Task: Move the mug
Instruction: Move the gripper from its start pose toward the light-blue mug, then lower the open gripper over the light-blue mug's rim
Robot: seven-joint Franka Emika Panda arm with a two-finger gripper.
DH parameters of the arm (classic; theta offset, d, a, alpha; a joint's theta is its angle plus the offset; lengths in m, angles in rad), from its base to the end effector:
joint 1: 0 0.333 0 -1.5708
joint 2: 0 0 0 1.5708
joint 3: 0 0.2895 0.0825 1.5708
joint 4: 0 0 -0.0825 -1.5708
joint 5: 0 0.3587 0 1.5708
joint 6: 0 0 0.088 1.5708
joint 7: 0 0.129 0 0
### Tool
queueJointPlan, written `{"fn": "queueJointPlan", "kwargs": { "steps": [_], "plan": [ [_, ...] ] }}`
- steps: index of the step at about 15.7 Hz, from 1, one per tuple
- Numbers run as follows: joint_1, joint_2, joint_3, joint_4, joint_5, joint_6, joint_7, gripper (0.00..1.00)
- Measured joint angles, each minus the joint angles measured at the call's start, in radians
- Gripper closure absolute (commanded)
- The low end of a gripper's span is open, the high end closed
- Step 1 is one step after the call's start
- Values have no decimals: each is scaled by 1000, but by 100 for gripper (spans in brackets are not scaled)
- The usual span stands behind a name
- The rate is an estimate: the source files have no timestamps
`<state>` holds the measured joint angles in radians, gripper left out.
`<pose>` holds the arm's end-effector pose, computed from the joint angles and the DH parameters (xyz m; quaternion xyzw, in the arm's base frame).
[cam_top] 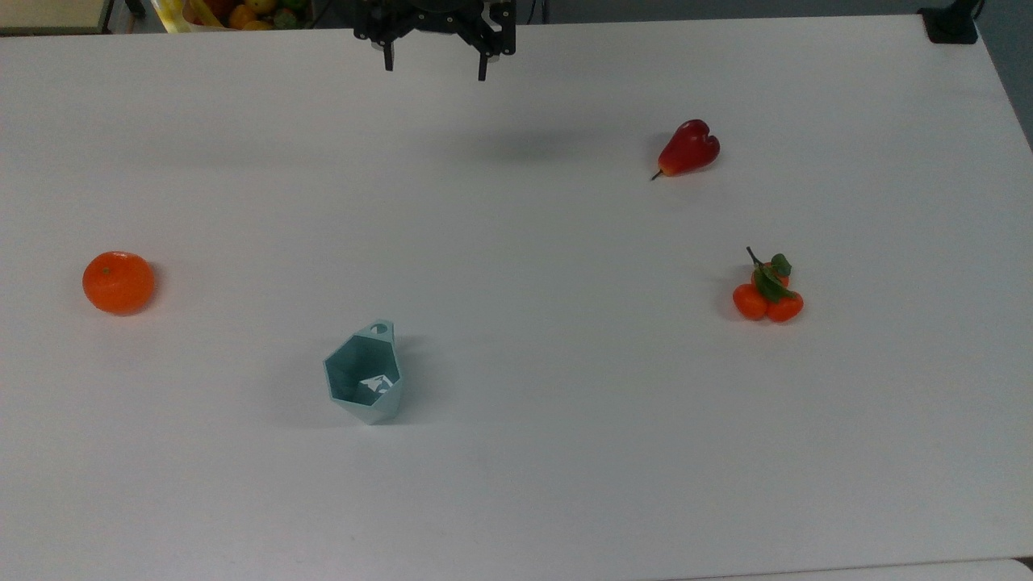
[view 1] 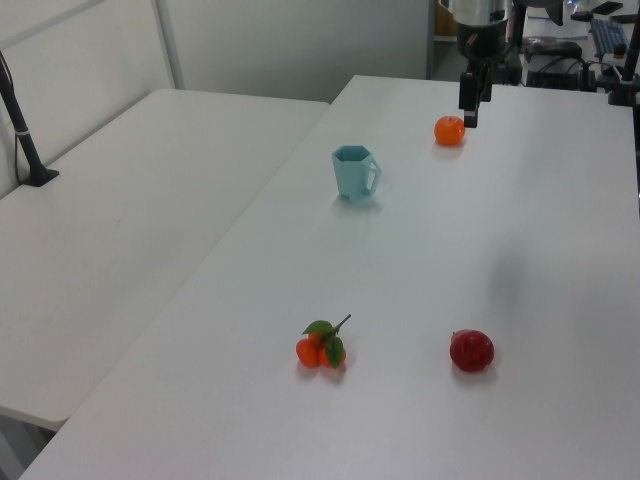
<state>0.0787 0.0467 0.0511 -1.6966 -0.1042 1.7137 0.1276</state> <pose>0.5447 0.0586 0.5071 0.9986 0.0093 -0.0082 0.0517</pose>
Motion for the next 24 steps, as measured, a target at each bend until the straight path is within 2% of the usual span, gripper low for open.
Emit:
{"fn": "queueJointPlan", "kwargs": {
  "steps": [9,13,19,24],
  "plan": [
    [0,7,0,0,0,5,-1,0],
    [-14,33,-1,0,0,120,-1,0],
    [-86,191,-3,48,1,325,27,0],
    [-103,364,-3,111,0,526,87,0]
  ]
}}
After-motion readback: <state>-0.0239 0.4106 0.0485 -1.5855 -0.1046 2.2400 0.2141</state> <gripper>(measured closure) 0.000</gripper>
